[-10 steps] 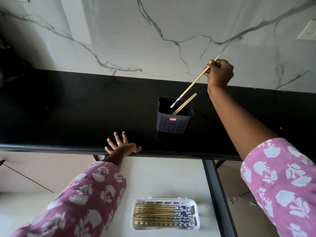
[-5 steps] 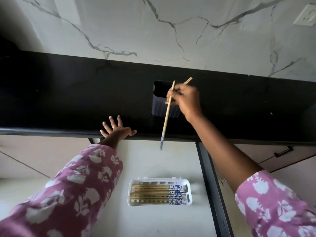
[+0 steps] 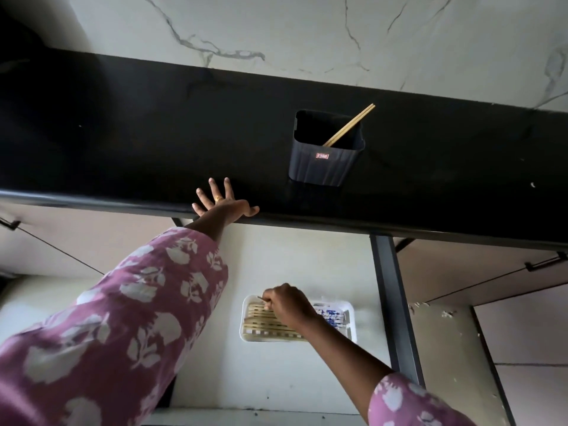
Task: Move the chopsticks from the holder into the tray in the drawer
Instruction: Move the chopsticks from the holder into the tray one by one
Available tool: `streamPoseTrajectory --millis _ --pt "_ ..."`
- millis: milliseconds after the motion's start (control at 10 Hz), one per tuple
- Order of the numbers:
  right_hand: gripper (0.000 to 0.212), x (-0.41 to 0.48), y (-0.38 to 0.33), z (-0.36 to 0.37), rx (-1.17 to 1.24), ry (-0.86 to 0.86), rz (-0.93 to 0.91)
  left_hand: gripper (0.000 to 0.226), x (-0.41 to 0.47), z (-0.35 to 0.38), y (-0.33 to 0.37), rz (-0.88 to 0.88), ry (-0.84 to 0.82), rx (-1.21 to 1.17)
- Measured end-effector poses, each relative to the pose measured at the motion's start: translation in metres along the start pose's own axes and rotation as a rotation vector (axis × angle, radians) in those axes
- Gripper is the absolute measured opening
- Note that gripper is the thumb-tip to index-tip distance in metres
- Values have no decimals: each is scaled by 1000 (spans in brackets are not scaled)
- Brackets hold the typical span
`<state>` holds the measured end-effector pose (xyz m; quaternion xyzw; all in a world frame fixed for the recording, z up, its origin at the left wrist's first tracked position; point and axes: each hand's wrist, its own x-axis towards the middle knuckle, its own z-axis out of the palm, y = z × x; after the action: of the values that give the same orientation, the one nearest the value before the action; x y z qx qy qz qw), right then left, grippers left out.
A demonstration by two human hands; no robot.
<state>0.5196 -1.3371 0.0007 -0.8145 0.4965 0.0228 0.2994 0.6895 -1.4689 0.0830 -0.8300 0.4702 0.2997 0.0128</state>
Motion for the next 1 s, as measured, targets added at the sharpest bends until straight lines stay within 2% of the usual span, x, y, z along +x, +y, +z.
streamPoseTrajectory --millis 400,500,600,700,800,900,1000 --pt "29 6 3 48 -209 -211 -40 102 20 8 0 -37 -7 34" --pt "34 6 9 66 -181 -167 -8 103 22 8 0 -54 -15 41" --pt "35 5 14 71 -305 -175 -117 103 22 8 1 -64 -24 46" --pt "31 7 14 62 -223 -118 -63 102 20 8 2 -67 -26 42" --pt "15 8 10 29 -234 141 -117 100 17 6 2 -56 -29 31" --pt "10 13 10 -11 -219 520 -228 99 13 4 2 -40 -31 27" --pt "13 25 10 -52 -164 771 -217 96 9 3 2 -21 -28 22"
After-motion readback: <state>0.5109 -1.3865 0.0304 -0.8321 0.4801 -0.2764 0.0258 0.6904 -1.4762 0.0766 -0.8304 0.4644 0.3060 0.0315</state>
